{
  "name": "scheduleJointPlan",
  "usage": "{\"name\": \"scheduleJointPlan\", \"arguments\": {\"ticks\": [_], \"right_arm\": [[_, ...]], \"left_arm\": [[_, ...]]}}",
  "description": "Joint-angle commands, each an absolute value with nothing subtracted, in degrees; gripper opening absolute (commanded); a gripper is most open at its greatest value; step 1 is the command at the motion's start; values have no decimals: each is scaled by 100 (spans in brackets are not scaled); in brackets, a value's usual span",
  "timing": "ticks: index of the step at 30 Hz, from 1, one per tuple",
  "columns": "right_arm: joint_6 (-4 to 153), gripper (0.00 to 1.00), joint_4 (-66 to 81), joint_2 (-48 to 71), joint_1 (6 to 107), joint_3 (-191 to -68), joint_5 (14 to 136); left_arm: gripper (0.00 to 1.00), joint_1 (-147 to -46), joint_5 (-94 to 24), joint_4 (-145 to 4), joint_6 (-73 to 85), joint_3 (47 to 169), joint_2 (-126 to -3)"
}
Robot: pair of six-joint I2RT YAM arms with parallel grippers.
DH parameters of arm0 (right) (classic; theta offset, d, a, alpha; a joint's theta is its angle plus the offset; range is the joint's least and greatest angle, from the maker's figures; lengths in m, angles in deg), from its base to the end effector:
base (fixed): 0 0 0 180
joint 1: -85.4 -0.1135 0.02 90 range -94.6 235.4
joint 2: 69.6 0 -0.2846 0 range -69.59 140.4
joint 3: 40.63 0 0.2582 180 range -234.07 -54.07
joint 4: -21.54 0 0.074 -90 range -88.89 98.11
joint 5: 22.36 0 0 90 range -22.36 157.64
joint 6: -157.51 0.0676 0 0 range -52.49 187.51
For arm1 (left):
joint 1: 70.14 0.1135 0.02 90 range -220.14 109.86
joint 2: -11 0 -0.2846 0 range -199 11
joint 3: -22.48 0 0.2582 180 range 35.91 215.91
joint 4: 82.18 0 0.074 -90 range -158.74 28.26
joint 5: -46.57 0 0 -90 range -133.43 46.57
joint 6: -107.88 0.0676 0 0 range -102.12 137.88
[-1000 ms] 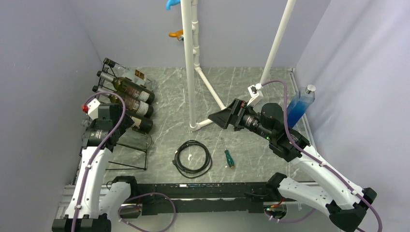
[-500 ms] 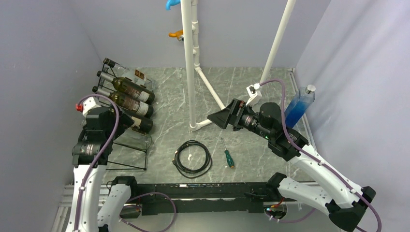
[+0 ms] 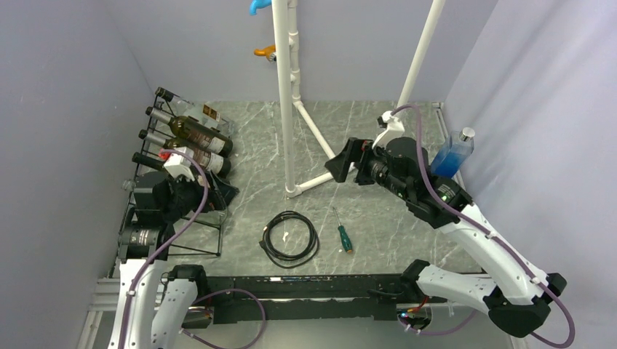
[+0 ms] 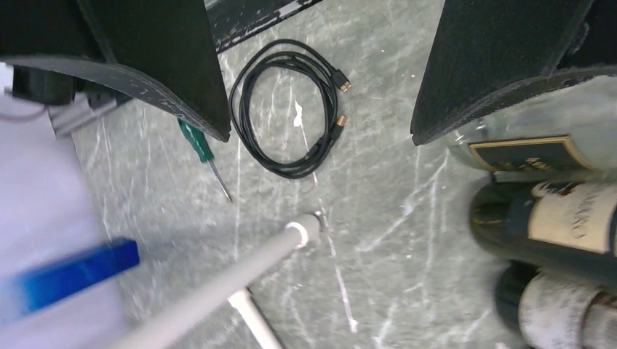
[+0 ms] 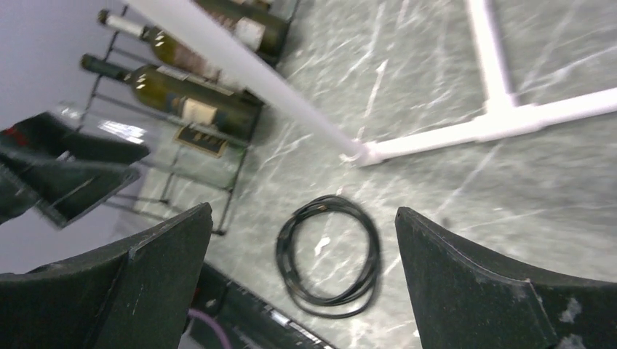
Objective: Put the wine bottle on the wine rack
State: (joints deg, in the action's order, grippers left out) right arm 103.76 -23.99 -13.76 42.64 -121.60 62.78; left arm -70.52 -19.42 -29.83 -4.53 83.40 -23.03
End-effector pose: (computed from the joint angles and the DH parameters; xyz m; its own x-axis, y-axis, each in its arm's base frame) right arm 0.1701 0.1495 0.4094 -0.5719 0.2736 -0.7733 -0.3472 0.7734 0.5304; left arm 0.1368 -0.0284 0.3312 -0.5398 -0.3447 -0.7680 0.1813 0.8433 -0.5059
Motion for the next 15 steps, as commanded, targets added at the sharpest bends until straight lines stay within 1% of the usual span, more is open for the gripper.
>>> {"name": "scheduleJointPlan", "arguments": {"ticks": [1,4,8,10,15], "right_arm": [[9535,100,-3354,-1407,4286,-12866,4845],[9261,100,-3787,-1290,4299,-13150,4089],[9071,100,-4085,-1190,4453,-13162,3166],[8972,100,-3988,-1224,4806,-13054,3304],[8883,100,-3689,-1336,6469,-12805,3981]], "left_arm": [[99,-7174,-547,-3550,259,8171,-2082],[99,-7647,-325,-3695,383,7992,-2011],[100,-8492,-619,-3725,517,7837,-1951],[99,-8846,-803,-3741,540,7767,-1966],[100,-9297,-1122,-3836,576,7705,-2010]]}}
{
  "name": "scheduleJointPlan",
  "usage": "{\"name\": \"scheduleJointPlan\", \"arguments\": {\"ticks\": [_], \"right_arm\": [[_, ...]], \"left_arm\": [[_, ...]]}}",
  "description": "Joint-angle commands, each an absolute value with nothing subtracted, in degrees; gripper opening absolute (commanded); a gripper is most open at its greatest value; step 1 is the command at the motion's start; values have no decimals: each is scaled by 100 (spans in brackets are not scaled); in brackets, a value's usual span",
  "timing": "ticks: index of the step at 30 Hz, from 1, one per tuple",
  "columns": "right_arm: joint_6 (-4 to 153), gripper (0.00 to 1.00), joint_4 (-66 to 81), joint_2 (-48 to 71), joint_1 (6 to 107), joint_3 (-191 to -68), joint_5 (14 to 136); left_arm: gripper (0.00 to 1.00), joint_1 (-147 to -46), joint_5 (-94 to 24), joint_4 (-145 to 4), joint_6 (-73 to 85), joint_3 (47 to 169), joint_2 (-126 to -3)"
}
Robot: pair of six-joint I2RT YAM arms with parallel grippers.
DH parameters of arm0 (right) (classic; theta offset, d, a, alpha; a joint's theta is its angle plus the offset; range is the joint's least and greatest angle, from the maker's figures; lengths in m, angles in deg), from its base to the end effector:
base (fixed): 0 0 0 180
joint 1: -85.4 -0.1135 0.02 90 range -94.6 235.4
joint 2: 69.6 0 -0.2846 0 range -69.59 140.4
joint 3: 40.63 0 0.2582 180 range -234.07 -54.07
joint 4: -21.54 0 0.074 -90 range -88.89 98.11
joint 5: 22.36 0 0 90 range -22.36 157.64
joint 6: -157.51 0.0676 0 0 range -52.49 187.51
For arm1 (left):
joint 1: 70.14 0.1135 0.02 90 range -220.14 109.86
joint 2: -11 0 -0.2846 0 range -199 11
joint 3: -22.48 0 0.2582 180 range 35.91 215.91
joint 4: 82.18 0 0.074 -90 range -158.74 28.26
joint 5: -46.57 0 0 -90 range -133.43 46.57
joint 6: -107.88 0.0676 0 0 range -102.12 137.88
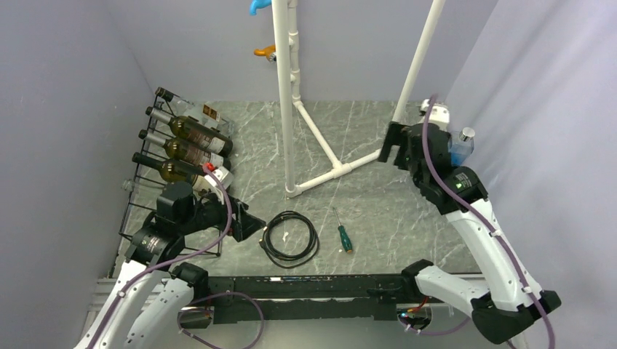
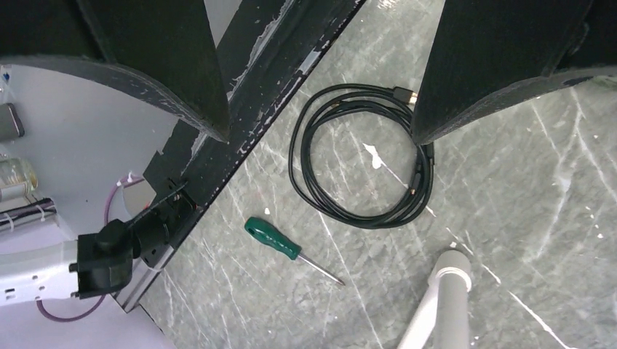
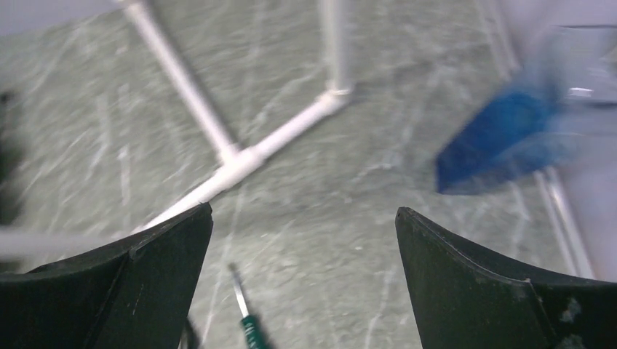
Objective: Put the wine bottle on the wine rack
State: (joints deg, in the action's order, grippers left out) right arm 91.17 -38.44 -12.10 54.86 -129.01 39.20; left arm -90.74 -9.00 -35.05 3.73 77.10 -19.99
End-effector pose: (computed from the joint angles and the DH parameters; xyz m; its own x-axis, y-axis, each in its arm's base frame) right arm 0.1932 0.0766 0.4212 -0.4191 0.1624 -0.8933 0.0871 0.9865 0.1385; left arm 0.1097 -0.0821 0.3118 -0.5515 -0.0081 -0.8341 0.6608 0.6061 -0.4428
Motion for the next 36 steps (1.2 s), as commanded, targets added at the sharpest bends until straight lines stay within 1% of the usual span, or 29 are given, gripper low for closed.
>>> {"name": "scheduleJointPlan", "arguments": {"ticks": [1,7,14,20,24,27,33,34,36], "right_arm": [[8868,100,-3682,-1303,6743,-12830,4002],[8856,99,-3720,-1128,7674,-13083,3385],[8489,99,-2932,-1257,8502,-12650,3012],[8168,99,-2479,-857,9392,-12485,3834],[8073,99,-2219,-558,9712,-12439,4693],[8070,99,-2181,-312,9832,-12477,5075],[8085,99,-1837,-143,9876,-12174,5204],[8113,98,-1793,-124,9876,-12116,5160],[8123,93,-1685,-115,9876,-11979,5114]], "left_arm": [[100,-9313,-1138,-3815,602,7719,-2021],[100,-9325,-1374,-3714,665,7762,-1969],[100,-9325,-1443,-3682,677,7775,-1920],[100,-9325,-1392,-3694,691,7775,-1921],[100,-9325,-1410,-3684,697,7776,-1900],[100,-9325,-1375,-3701,699,7775,-1885],[100,-9325,-1329,-3710,707,7766,-1892],[100,-9325,-1321,-3706,717,7771,-1901],[99,-9325,-1304,-3706,716,7771,-1917]]}}
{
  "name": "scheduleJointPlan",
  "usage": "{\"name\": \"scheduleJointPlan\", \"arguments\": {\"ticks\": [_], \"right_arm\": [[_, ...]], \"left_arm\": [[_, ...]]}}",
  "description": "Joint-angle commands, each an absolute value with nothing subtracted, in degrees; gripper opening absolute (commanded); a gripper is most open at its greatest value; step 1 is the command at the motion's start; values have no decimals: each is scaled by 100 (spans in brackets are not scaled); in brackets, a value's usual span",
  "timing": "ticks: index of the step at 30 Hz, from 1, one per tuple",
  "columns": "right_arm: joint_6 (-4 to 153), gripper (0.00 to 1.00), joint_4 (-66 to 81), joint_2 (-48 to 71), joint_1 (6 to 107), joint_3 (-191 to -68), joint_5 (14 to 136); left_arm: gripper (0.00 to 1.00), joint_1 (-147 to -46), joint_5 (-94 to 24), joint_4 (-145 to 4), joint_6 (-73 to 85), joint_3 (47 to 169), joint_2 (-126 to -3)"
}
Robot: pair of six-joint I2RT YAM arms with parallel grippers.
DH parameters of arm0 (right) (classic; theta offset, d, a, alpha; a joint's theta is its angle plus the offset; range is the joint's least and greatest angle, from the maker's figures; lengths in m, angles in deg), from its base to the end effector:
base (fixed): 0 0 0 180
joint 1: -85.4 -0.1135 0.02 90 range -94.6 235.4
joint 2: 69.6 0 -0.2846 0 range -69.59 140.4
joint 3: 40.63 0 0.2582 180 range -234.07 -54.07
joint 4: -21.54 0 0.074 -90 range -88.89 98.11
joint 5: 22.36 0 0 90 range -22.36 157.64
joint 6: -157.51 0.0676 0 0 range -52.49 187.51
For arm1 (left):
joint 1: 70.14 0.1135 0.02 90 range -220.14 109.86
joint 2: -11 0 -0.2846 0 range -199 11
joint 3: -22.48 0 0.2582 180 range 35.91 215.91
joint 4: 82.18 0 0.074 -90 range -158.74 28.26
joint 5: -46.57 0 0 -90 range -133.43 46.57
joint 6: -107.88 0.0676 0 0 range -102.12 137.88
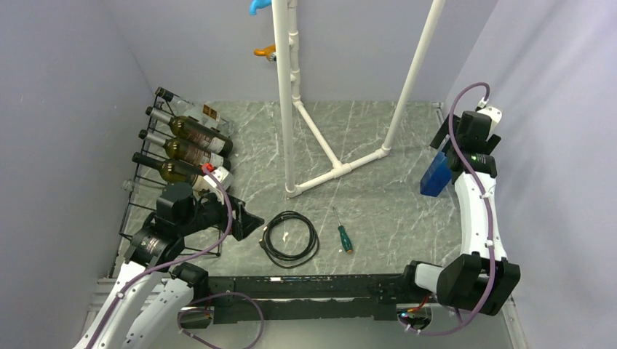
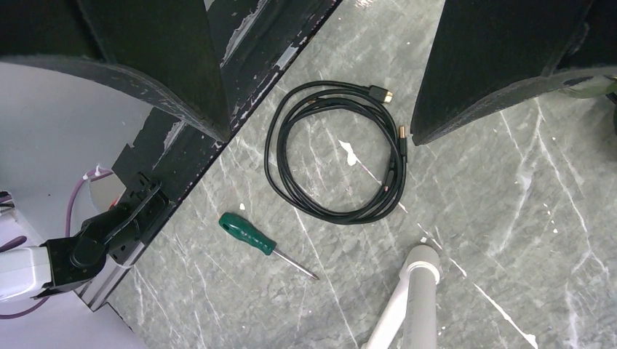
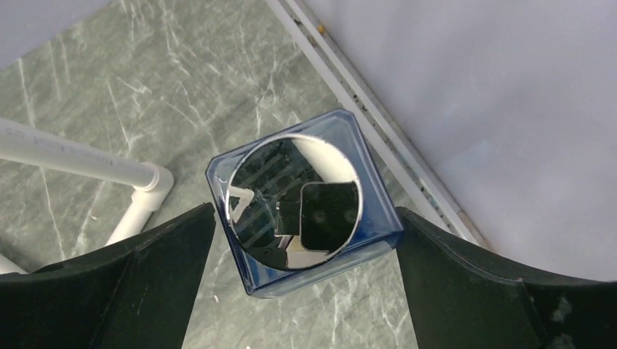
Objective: Put the wine bottle on the wine rack
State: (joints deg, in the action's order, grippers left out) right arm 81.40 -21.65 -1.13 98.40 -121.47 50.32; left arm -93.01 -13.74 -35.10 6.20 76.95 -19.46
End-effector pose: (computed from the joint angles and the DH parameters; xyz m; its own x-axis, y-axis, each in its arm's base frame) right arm 0.2749 -0.0841 0.3626 -0.3733 0.3214 -0.8703 0.5701 0.8195 0.0581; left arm 0.1092 -0.0824 0.3108 -0.5069 0.0229 -0.8617 0.6687 0.6412 -0.3763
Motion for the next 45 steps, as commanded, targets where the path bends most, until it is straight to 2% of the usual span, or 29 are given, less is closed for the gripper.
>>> {"name": "scheduleJointPlan", "arguments": {"ticks": [1,4,12,20,28,33,38,42,45], "right_arm": [[8106,91,-1606,-121,9876,-11889,5119],[7962,80,-1328,-175,9876,-11613,5241],[7931,22,-1048,-268,9881,-11294,5355],[8406,1,-1192,-794,9859,-11252,6946],[8702,0,-1609,-1402,9563,-11369,7964],[8875,0,-1860,-1656,9366,-11529,9029],[9102,0,-2052,-1860,8940,-11519,9794],[9454,0,-2026,-1926,8334,-11395,10194],[9836,0,-1763,-1927,7927,-11211,10587]], "left_arm": [[99,-9325,-1304,-3710,716,7774,-1926],[99,-9325,-1325,-3702,718,7774,-1939],[99,-9325,-1354,-3693,708,7783,-2003],[100,-9325,-1438,-3667,693,7800,-2081],[100,-9325,-1479,-3638,656,7819,-2144],[100,-9325,-1482,-3691,589,7819,-2216],[99,-9374,-1338,-4333,90,7519,-2150],[98,-9797,-1398,-4953,-409,7341,-2262],[97,-10493,-2022,-5016,-475,7539,-2570]]}}
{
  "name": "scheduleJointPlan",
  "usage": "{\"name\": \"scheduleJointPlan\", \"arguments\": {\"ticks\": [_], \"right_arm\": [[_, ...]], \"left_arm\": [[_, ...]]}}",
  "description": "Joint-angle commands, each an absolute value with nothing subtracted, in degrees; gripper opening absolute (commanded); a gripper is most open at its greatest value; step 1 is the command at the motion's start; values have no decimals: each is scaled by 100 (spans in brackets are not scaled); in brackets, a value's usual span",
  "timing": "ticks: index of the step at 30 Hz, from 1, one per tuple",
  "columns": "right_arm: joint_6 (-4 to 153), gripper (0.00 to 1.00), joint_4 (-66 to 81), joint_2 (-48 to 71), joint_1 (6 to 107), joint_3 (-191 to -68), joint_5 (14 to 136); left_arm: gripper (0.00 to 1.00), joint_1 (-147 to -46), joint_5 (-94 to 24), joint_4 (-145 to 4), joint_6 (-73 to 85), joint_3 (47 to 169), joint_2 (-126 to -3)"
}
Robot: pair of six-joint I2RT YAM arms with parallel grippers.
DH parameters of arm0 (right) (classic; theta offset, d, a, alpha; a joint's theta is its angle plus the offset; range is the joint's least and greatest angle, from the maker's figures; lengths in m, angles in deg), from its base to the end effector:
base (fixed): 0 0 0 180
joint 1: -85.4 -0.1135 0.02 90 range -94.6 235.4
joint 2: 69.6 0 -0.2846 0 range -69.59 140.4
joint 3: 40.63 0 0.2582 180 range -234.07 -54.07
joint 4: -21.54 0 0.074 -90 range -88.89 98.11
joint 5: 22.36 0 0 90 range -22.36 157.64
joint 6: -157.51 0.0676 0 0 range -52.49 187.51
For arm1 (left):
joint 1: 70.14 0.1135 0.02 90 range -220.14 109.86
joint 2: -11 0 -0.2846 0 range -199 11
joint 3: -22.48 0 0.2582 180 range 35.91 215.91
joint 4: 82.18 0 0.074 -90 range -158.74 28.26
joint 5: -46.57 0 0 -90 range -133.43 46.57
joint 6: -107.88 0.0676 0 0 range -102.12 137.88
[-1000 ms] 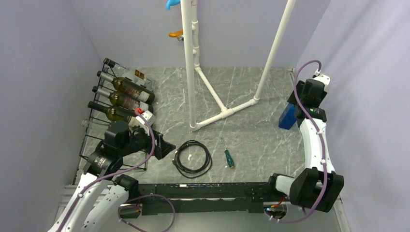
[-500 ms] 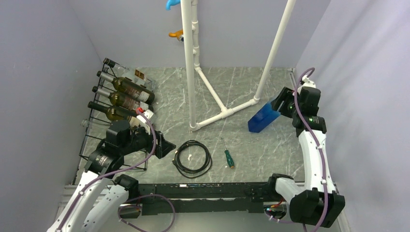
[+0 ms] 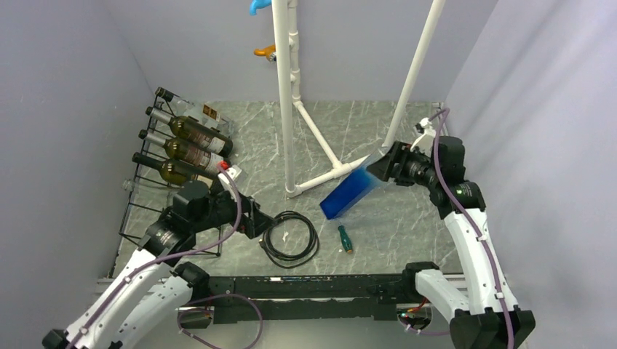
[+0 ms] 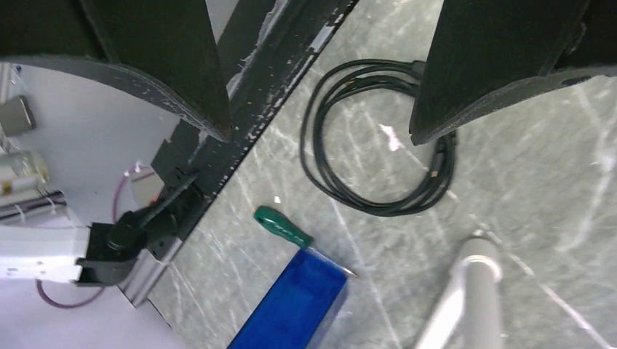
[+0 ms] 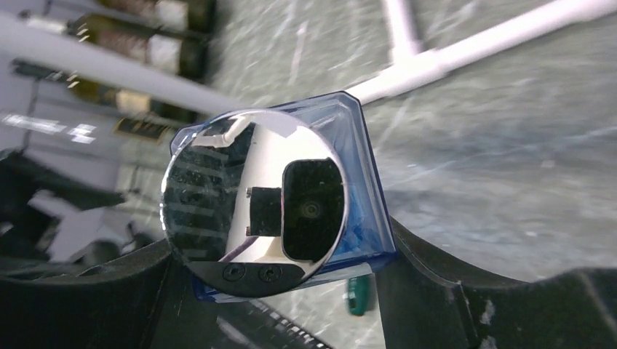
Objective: Put the wine bottle on the wine rack
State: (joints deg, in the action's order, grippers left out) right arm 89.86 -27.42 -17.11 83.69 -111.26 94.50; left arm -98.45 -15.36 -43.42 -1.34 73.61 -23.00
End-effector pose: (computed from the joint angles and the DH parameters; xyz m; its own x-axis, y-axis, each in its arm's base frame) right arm 0.2064 0.0367 0.3508 -0.6312 0.3205 -0.7062 -0.1886 0.8198 0.5407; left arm 0.1214 -0.1015 0.2994 -0.5710 -0.0224 -0.8207 0.6519 0.5952 -0.4698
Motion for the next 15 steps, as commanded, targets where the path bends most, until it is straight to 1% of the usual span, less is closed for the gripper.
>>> {"name": "scheduleJointPlan", "arguments": {"ticks": [1,4,8,11,15], "right_arm": [[9991,0,-1647,-1939,7815,-11129,10657],[10449,0,-1288,-2024,7400,-10914,10683],[10820,0,-950,-2055,6851,-10739,10555],[10952,0,-824,-2025,6537,-10628,10430],[11114,0,-628,-1970,6275,-10509,10369]], "left_arm": [[97,-10767,-2269,-4993,-467,7657,-2692],[97,-11608,-3266,-4817,-466,8101,-3118],[100,-12665,-5153,-4355,-560,8903,-3767],[100,-13235,-6307,-3946,-645,9495,-4317],[99,-13928,-7391,-3642,-428,10120,-5002]]}}
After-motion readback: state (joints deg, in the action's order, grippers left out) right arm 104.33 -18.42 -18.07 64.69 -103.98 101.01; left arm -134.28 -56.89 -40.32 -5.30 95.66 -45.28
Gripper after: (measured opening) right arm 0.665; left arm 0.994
